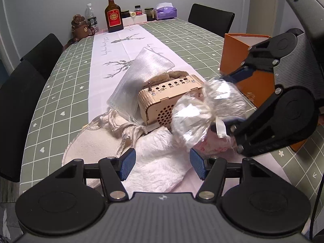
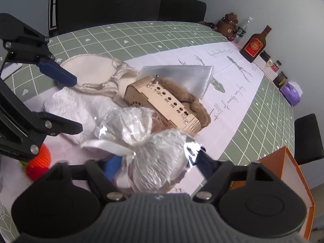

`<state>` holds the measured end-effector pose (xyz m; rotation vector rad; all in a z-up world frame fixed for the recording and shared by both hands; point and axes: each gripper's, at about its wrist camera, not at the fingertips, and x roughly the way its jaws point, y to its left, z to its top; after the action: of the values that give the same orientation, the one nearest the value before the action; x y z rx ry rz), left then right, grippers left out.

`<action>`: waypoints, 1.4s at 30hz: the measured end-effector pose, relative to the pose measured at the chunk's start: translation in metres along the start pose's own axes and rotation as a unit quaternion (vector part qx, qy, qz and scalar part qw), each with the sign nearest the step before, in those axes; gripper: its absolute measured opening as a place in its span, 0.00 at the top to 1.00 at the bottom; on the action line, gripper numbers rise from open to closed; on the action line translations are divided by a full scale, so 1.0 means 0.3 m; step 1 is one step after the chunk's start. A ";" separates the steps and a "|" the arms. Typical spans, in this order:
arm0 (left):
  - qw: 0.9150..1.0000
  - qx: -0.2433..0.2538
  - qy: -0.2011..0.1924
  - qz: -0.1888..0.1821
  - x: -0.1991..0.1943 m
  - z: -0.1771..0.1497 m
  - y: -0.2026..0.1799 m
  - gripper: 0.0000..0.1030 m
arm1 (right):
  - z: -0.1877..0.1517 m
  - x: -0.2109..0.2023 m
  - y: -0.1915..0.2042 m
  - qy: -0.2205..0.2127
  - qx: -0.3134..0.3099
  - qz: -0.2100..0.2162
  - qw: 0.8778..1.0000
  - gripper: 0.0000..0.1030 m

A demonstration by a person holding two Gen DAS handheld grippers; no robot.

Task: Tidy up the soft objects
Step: 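Grasp the bagged crochet item with the right tool while the left tool grasps the pink crochet piece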

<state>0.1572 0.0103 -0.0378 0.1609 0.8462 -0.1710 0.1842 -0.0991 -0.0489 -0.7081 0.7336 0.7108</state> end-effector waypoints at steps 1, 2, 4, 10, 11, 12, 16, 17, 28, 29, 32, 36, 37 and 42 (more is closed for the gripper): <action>1.000 0.002 0.000 -0.001 0.002 0.002 -0.003 0.30 | -0.003 0.000 -0.006 -0.001 0.006 0.003 1.000 0.40; 1.000 0.005 0.001 -0.003 0.005 0.004 -0.005 0.30 | -0.006 0.000 -0.013 -0.002 0.015 0.008 1.000 0.44; 1.000 0.008 0.002 -0.008 0.009 0.010 -0.010 0.30 | -0.012 -0.003 -0.019 0.002 0.024 0.016 1.000 0.50; 0.999 0.039 -0.014 -0.030 0.009 0.038 -0.048 0.30 | -0.025 -0.072 -0.051 -0.006 0.037 0.010 0.999 0.56; 0.998 0.050 -0.021 -0.037 0.005 0.044 -0.060 0.30 | -0.027 -0.087 -0.069 -0.006 0.044 0.006 0.999 0.56; 0.997 0.062 -0.023 -0.041 0.005 0.050 -0.073 0.30 | -0.032 -0.101 -0.092 -0.004 0.060 0.005 0.998 0.56; 0.990 0.131 -0.026 -0.043 0.041 0.069 -0.153 0.29 | -0.055 -0.142 -0.202 -0.004 0.143 0.020 0.990 0.55; 0.988 0.144 -0.022 -0.050 0.059 0.070 -0.172 0.29 | -0.060 -0.145 -0.224 -0.004 0.158 0.021 0.987 0.55; 0.976 0.202 0.037 -0.079 0.259 0.073 -0.281 0.26 | -0.116 -0.099 -0.286 0.011 0.214 0.035 0.976 0.55; 0.975 0.204 0.042 -0.081 0.267 0.069 -0.289 0.23 | -0.120 -0.094 -0.292 0.010 0.217 0.037 0.975 0.55; 0.973 0.216 0.050 -0.071 0.294 0.055 -0.305 0.19 | -0.127 -0.084 -0.299 0.010 0.224 0.046 0.973 0.55; 0.977 0.186 0.058 -0.082 0.304 0.066 -0.281 0.26 | -0.127 -0.074 -0.296 0.011 0.221 0.055 0.974 0.55; 0.977 0.187 0.057 -0.081 0.304 0.069 -0.277 0.28 | -0.128 -0.071 -0.296 0.011 0.220 0.058 0.974 0.55; 0.979 0.189 0.047 -0.052 0.294 0.070 -0.276 0.59 | -0.127 -0.066 -0.285 0.011 0.216 0.062 0.974 0.55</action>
<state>0.2122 -0.0821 -0.0967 0.4852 0.9107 -0.4265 0.2264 -0.1823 -0.0278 -0.2757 0.9216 0.6277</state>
